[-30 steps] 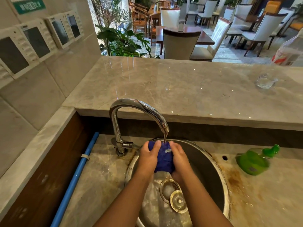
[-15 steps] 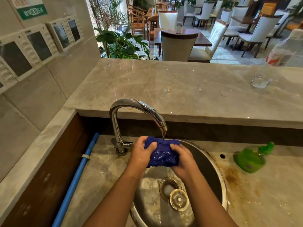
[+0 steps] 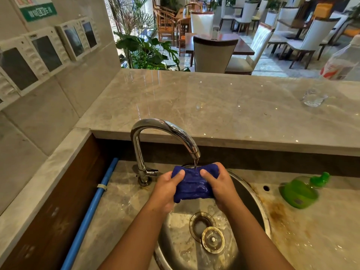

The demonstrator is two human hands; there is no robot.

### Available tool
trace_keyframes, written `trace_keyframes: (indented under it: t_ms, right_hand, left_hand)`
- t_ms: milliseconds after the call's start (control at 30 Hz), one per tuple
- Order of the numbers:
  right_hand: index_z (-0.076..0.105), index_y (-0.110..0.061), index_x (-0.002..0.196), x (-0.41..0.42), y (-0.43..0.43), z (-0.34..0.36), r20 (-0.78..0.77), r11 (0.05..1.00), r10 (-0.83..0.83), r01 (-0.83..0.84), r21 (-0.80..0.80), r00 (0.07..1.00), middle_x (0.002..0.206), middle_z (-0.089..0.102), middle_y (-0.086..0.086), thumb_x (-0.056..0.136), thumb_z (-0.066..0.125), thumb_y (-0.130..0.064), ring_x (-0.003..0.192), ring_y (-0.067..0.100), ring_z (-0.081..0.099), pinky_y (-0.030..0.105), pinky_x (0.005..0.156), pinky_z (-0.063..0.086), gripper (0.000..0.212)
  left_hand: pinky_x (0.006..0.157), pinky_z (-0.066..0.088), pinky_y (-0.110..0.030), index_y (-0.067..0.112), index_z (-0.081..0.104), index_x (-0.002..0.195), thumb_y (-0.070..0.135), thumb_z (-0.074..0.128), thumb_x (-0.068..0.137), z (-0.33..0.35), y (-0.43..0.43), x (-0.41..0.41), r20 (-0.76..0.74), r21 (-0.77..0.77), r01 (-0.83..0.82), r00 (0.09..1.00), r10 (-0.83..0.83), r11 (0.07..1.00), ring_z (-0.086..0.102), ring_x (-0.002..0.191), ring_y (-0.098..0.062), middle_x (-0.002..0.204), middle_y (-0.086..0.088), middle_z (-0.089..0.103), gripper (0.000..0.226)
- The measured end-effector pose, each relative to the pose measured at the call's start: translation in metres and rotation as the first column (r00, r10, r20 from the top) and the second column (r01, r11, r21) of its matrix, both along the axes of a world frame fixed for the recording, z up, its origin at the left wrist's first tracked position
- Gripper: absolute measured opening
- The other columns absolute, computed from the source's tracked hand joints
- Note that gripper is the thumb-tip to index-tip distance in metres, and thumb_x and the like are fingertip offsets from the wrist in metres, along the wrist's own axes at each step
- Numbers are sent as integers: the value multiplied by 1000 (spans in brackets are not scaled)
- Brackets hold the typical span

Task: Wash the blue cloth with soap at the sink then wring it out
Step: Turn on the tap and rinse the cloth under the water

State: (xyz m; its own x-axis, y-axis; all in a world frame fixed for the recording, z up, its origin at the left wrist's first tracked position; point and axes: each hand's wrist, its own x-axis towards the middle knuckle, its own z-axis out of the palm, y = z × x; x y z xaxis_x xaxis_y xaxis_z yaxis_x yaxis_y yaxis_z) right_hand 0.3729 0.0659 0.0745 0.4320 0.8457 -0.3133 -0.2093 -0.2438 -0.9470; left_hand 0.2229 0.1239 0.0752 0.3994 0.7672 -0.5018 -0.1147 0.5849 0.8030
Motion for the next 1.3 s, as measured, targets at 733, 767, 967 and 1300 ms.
trace_keyframes:
  t_ms: [733, 767, 967, 1300]
  right_hand:
    - [66, -22, 97, -22, 11, -5, 162, 957, -288, 278, 78, 944, 95, 69, 9, 102, 50, -25, 82, 23, 69, 40, 75, 58, 17]
    - [66, -21, 97, -18, 11, -3, 163, 967, -255, 246, 70, 953, 95, 69, 11, 102, 50, -26, 81, 24, 68, 40, 76, 57, 18]
    - [67, -21, 100, 3, 15, 6, 245, 993, -93, 71, 98, 965, 94, 69, 8, 102, 50, -28, 81, 22, 65, 39, 77, 54, 19]
    - [65, -13, 113, -2, 15, 2, -338, 972, -127, 50, -229, 933, 106, 75, 16, 97, 59, -43, 99, 35, 72, 53, 94, 56, 34]
  left_hand:
    - [83, 61, -53, 11, 66, 109, 24, 69, 94, 11, -1, 15, -26, -77, -220, 975, 219, 972, 76, 89, -32, 101, -15, 77, 20]
    - [85, 60, -53, 9, 67, 111, 20, 71, 92, 14, 0, 11, 40, -189, -148, 987, 159, 971, 76, 92, -34, 100, -15, 78, 23]
    - [92, 53, -49, 3, 68, 111, 17, 66, 94, 19, -1, 5, 199, -400, 121, 979, -43, 909, 68, 103, -39, 100, -22, 77, 22]
    - [72, 63, -44, 9, 64, 115, 23, 62, 98, 11, 8, 15, 29, 0, 21, 999, -21, 1000, 76, 93, -30, 109, -15, 76, 22]
